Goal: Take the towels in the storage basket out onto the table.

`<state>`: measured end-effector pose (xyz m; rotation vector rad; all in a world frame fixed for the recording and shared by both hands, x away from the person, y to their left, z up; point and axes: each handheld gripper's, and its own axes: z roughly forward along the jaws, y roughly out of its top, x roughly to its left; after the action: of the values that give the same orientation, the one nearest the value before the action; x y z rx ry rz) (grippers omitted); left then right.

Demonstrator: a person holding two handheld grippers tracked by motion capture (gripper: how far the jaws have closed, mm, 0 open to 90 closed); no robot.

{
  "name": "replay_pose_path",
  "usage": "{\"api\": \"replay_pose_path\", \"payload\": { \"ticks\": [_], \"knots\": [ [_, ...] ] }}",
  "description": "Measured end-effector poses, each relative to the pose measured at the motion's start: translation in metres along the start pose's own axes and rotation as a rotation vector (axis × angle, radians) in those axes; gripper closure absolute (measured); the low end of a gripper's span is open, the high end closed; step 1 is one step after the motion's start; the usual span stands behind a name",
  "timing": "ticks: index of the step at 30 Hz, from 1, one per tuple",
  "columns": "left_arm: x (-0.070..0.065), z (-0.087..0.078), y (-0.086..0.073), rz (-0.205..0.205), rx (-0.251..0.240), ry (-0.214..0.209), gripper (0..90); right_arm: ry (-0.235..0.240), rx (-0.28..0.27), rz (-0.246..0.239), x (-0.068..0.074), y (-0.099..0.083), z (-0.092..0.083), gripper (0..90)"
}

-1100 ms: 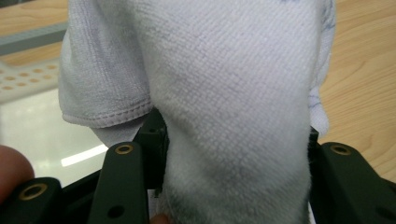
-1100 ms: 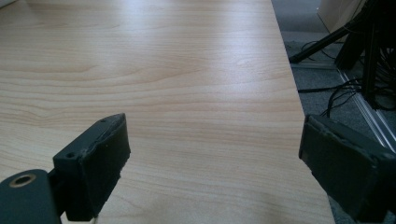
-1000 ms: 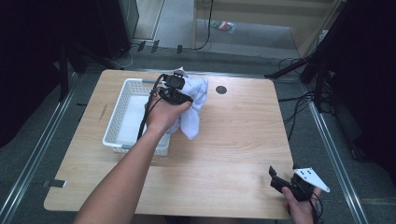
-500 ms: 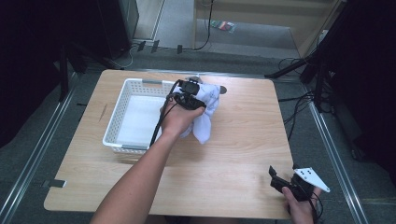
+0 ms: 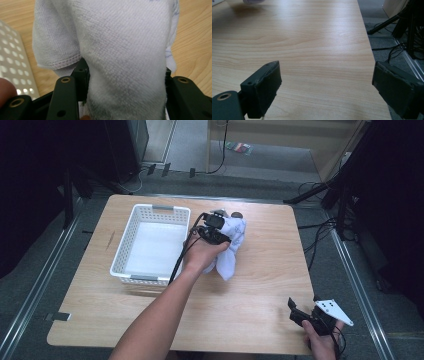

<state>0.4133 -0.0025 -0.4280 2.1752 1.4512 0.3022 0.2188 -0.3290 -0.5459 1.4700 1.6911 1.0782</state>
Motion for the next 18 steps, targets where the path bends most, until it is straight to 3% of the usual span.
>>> {"api": "replay_pose_path", "payload": {
  "ticks": [7,9,10,13,18],
  "knots": [
    [-0.010,0.019,-0.008,-0.006,0.024,-0.031,46.3,0.003,-0.002,0.001,0.000,0.000,0.000,8.7],
    [-0.011,0.022,-0.010,0.000,0.027,-0.057,43.9,0.002,-0.002,0.004,0.000,0.000,0.000,8.7],
    [-0.011,0.024,-0.010,-0.006,0.041,-0.069,39.6,0.002,-0.002,0.004,0.000,0.000,0.000,8.7],
    [-0.013,0.026,-0.009,-0.008,0.070,-0.050,10.0,0.003,-0.001,0.006,0.000,0.000,0.000,8.6],
    [-0.010,0.022,-0.009,-0.022,0.033,-0.066,2.7,0.003,-0.002,0.001,0.000,0.000,0.000,8.6]
  ]
}}
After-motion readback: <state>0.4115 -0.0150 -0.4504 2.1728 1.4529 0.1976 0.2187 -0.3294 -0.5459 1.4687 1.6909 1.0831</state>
